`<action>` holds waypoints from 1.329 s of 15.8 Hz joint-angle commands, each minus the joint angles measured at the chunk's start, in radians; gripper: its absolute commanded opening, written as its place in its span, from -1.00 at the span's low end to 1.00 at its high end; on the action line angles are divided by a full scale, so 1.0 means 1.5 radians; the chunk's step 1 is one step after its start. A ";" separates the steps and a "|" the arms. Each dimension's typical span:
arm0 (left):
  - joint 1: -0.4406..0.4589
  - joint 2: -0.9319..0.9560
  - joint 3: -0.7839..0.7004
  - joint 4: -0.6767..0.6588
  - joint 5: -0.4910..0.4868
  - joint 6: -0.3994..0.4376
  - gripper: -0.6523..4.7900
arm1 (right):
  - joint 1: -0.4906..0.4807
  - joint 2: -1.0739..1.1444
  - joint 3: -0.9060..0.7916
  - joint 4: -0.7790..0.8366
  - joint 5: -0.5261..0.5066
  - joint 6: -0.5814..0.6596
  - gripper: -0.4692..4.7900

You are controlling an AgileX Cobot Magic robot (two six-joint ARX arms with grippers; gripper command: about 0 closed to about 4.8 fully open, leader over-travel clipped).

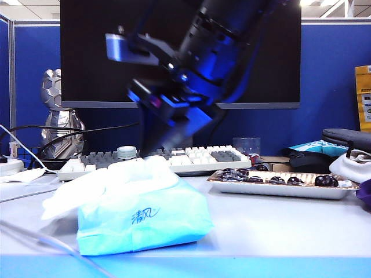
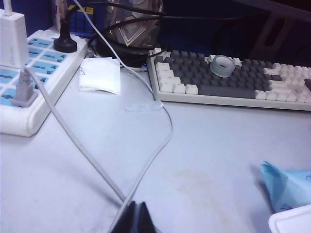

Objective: Pull out a wet wipe from the sky blue wet wipes packet and place it on the table.

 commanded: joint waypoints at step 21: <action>0.001 -0.002 -0.001 0.005 0.000 0.002 -0.77 | 0.005 0.066 0.009 0.067 -0.047 0.006 -0.04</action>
